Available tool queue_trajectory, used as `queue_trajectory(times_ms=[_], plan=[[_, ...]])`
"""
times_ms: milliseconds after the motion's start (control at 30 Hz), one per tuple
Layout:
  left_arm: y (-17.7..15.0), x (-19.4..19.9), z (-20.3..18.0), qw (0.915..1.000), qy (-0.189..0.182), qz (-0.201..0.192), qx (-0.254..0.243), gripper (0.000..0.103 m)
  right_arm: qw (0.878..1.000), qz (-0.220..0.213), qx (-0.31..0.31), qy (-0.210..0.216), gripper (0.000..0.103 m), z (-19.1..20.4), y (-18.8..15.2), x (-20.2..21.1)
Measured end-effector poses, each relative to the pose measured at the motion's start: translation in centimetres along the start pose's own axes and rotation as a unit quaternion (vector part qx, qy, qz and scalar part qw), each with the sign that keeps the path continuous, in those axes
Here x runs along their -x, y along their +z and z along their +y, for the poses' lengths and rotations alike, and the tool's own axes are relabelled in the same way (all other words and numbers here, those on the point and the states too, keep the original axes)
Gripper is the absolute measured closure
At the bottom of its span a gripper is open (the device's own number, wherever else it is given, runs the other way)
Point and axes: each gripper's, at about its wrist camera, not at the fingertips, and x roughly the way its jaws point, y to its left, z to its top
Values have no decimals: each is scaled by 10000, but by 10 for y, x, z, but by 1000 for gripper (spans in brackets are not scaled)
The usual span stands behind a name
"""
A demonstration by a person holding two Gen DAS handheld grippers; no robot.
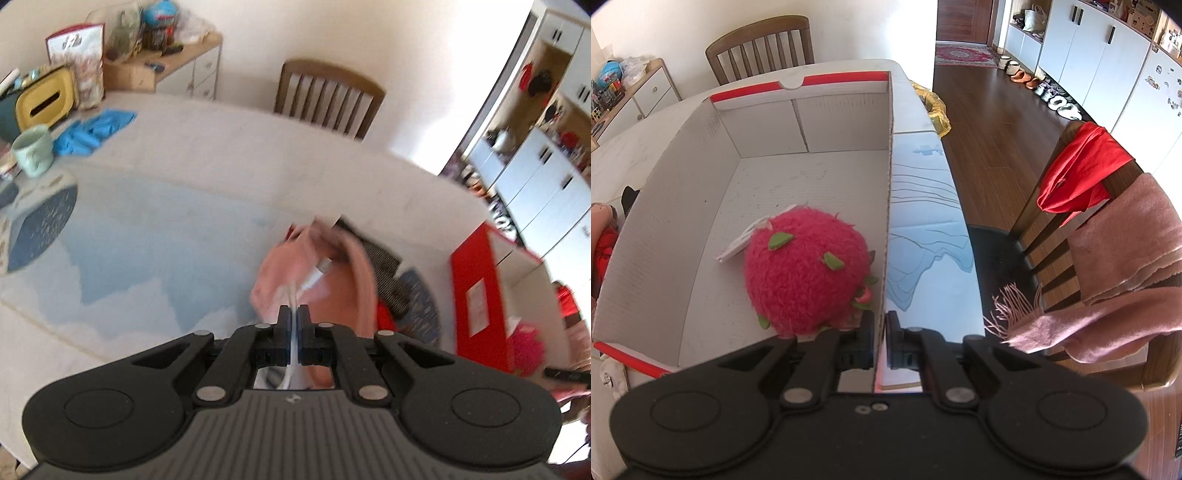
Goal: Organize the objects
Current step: 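Carry the white cable into the box and open the left gripper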
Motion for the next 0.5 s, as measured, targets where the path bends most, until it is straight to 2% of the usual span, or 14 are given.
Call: queue_trajectory(times_ms=[100, 267, 500], plan=[[13, 10, -17, 9995, -240, -128, -148, 101, 10000, 6, 10, 0, 97, 1, 0, 0], [35, 13, -60, 9951, -697, -127, -690, 101, 10000, 8, 82, 3, 97, 0, 1, -1], [51, 5, -135, 9791, -1530, -41, -1342, 101, 9999, 19, 169, -10, 97, 2, 2, -4]])
